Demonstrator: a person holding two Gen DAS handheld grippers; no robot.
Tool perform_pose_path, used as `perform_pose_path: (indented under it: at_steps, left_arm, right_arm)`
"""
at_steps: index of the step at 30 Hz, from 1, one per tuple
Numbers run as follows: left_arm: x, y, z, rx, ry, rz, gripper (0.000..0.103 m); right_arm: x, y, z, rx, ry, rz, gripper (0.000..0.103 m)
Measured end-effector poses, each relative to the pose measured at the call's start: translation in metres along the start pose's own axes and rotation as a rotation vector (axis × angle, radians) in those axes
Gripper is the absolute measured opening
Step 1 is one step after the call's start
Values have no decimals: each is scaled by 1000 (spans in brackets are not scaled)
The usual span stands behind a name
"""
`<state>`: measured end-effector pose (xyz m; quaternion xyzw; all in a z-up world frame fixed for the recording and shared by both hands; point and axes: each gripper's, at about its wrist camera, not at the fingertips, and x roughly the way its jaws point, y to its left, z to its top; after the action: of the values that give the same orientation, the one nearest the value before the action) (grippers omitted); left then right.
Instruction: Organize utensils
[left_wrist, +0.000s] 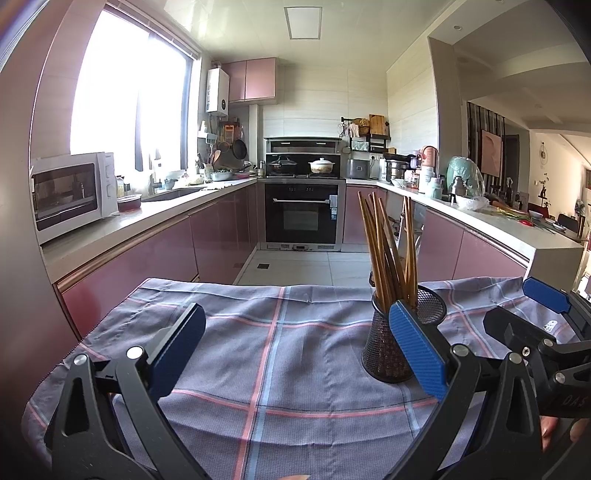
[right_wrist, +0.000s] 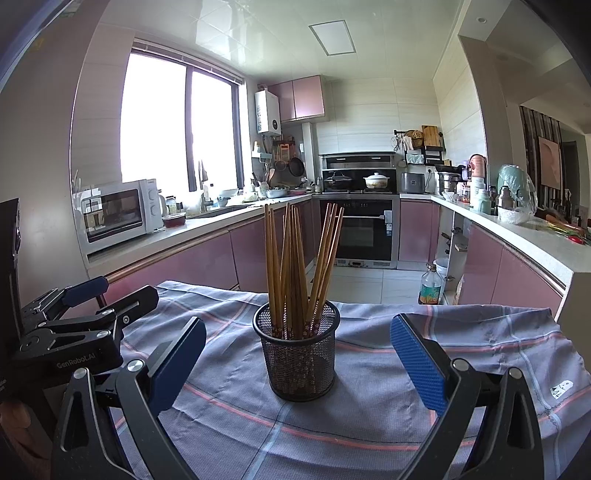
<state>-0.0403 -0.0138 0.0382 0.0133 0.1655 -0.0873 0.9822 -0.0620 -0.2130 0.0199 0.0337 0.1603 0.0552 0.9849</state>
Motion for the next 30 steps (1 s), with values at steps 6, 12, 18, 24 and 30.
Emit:
perform_pose_path:
  at_steps: [6,12,18,24,30]
  left_arm:
    - [1,0,1,-3,6,3,98]
    - [2,0,0,-1,6,1,98]
    - [2,0,0,-3,9,3,98]
    - [2,-4,-4,18,1,11,98]
    - [13,-4,-12,21,55,-12,98]
  right_arm:
    - [1,-1,0,4,2,-2,96]
    - [0,-1,-1,5,1,-5,96]
    - [2,-1,-2,10,3,-6,96]
    - [3,-2,-3,16,12,-3,96]
    - [6,-5,-6,20,34,1,96]
